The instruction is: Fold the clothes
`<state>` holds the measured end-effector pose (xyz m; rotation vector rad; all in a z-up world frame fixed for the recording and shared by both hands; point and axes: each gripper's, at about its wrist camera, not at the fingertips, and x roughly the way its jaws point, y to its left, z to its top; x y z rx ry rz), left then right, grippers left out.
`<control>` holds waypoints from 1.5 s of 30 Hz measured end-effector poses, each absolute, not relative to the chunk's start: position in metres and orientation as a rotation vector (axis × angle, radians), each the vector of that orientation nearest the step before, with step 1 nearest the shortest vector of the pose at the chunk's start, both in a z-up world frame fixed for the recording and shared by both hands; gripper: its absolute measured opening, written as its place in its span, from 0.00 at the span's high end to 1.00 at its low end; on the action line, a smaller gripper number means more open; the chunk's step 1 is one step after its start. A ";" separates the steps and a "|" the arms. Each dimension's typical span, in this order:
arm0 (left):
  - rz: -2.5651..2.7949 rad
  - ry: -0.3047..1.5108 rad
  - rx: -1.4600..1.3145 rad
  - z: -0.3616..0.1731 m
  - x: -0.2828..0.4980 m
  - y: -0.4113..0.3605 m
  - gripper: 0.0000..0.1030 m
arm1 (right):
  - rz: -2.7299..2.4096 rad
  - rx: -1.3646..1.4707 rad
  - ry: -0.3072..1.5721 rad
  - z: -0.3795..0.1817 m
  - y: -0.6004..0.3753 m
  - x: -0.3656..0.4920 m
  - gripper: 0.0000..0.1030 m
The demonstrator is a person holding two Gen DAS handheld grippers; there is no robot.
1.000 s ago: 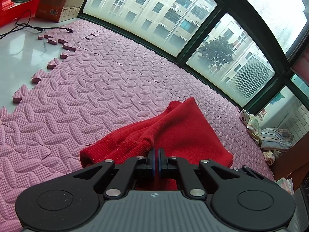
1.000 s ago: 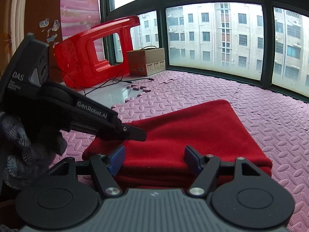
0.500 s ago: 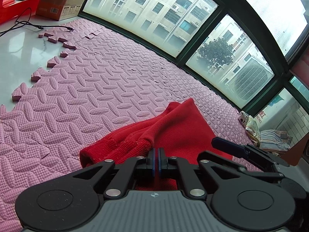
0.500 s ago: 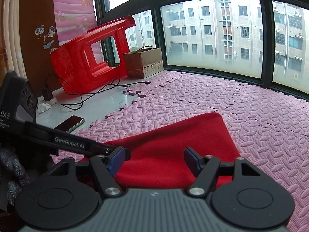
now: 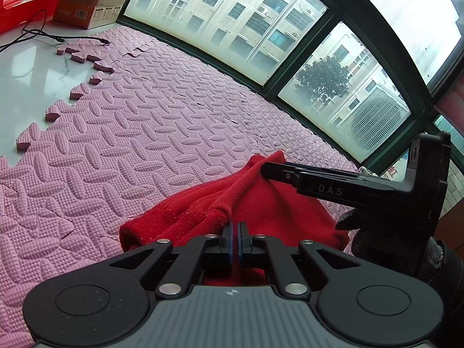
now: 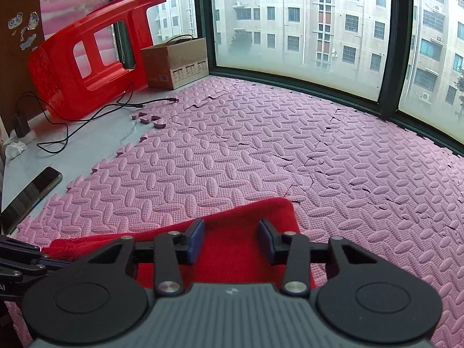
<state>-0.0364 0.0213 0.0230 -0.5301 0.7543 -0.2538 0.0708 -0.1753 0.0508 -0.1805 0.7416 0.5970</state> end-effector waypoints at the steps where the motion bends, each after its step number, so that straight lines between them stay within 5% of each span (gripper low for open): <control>1: -0.254 0.754 -0.531 0.023 -0.036 0.021 0.95 | 0.593 -0.187 0.743 0.049 -0.173 0.074 0.61; 35: -0.229 0.766 -0.512 0.030 -0.038 0.016 0.95 | 0.506 -0.057 0.660 0.052 -0.265 -0.015 0.59; 39: -0.213 0.750 -0.484 0.042 -0.048 0.011 0.88 | 0.526 -0.015 0.666 0.062 -0.266 -0.004 0.49; 45: -0.152 0.726 -0.423 0.057 -0.072 0.004 0.82 | 0.549 0.026 0.697 0.062 -0.261 0.021 0.48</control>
